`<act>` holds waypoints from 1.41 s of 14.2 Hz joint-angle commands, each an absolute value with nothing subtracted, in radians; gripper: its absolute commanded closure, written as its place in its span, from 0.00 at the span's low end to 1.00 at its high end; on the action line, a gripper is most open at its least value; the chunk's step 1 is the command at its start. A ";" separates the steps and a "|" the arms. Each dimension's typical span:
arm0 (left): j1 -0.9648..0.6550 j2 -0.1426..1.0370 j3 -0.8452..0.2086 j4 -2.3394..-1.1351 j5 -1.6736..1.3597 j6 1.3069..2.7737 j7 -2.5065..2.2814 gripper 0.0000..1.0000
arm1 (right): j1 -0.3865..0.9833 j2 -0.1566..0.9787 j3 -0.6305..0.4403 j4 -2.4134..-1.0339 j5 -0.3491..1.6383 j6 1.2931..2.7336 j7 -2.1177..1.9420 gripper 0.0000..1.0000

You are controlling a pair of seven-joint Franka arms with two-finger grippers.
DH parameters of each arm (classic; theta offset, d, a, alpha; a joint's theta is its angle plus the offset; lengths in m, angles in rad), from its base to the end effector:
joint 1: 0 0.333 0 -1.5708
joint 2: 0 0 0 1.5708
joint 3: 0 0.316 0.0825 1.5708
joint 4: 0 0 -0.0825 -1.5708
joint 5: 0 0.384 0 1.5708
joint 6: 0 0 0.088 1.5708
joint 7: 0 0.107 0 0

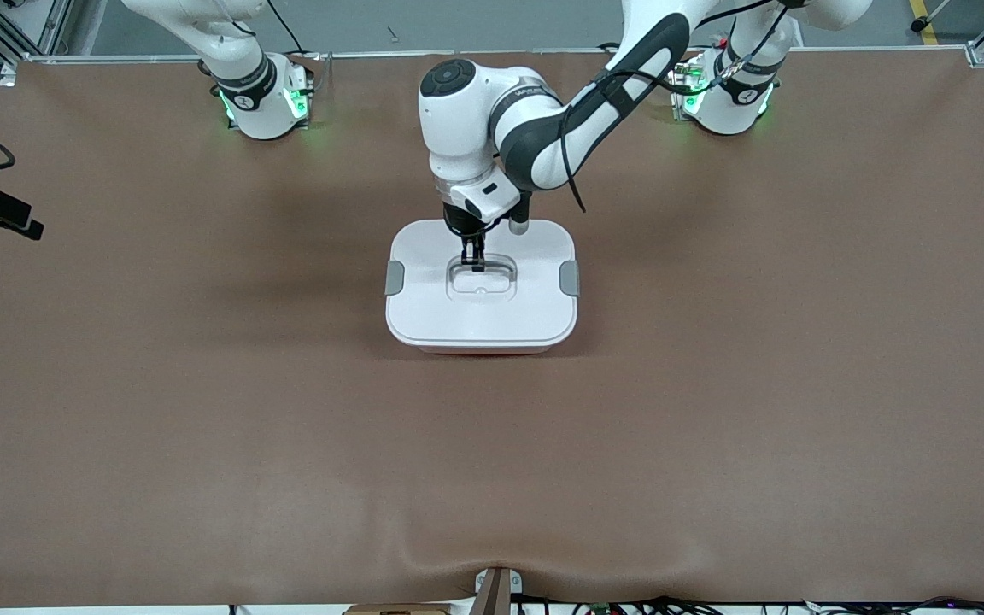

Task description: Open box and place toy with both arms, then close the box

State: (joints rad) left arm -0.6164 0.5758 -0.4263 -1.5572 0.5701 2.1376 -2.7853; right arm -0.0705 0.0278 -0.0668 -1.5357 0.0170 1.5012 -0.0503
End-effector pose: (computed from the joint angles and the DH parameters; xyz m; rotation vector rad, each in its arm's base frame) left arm 0.4124 -0.5691 0.3413 2.1545 2.0424 0.3364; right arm 0.5509 -0.0736 0.6197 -3.1164 0.1347 0.0945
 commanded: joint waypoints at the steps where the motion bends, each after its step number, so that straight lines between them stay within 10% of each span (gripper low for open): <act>1: -0.600 0.575 -0.429 -1.589 0.617 2.129 -2.947 0.00 | -0.080 0.032 -0.060 -1.525 0.020 1.502 -0.052 0.00; 20: -0.453 0.356 -0.439 -1.483 0.309 1.913 -2.403 0.00 | -0.081 0.029 -0.058 -1.571 0.003 1.568 -0.097 0.00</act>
